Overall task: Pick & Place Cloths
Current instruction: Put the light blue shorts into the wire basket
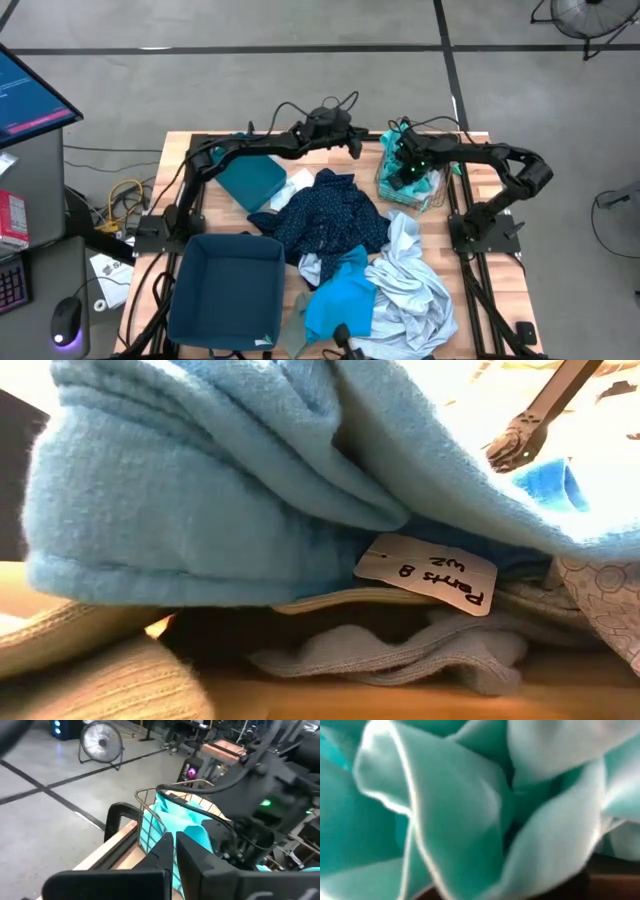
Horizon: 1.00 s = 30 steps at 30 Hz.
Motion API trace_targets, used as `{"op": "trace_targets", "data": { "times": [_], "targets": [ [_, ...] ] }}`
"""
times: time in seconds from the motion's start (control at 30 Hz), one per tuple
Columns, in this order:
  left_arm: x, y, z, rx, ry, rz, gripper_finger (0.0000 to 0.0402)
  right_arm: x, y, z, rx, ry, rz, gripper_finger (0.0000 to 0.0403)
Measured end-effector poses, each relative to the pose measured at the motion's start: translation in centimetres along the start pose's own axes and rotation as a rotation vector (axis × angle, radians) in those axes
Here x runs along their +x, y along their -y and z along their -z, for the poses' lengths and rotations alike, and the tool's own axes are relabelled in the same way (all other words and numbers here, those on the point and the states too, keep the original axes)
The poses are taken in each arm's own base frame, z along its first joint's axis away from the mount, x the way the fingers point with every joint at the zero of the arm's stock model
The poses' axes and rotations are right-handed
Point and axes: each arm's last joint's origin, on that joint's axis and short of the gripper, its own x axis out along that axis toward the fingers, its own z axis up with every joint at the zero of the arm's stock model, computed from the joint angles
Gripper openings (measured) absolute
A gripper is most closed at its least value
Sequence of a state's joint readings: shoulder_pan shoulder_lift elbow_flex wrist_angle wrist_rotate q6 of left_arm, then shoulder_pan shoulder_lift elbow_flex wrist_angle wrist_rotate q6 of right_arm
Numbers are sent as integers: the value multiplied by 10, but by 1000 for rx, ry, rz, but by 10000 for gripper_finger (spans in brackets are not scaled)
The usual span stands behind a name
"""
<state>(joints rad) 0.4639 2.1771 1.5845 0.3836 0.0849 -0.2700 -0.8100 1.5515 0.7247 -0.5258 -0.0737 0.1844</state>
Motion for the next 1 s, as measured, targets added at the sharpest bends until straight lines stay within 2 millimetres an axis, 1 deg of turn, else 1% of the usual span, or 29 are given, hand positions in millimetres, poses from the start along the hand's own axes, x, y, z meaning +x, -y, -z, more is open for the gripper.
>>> {"op": "trace_targets", "data": {
  "times": [0.13, 0.23, 0.43, 0.63, 0.73, 0.87, 0.93, 1.0],
  "targets": [
    [10, -2, 4, -11, -8, 17, 1, 7, -6, 0, -27, -22, 1, 71],
    [16, -3, 7, -49, -5, 20, 1, 6, -8, 0, -37, -8, -6, 71],
    [22, -7, 23, -79, -71, -3, 1, -15, -10, 3, -48, 66, -32, 71],
    [22, -8, 20, -85, -56, -36, 1, -35, -16, 4, -72, 153, -56, 71],
    [23, -3, 18, -107, -52, -11, 1, -43, -18, 8, -82, 164, -61, 71],
    [24, 8, 22, -98, -79, 46, 1, -56, -18, 15, -113, 170, -58, 71],
    [22, 12, 21, -93, -91, 68, 1, -66, -17, 18, -116, 179, -59, 75],
    [20, 15, 17, -75, -86, 75, 1, -81, -18, 18, -132, 216, -66, 82]
  ]
}}
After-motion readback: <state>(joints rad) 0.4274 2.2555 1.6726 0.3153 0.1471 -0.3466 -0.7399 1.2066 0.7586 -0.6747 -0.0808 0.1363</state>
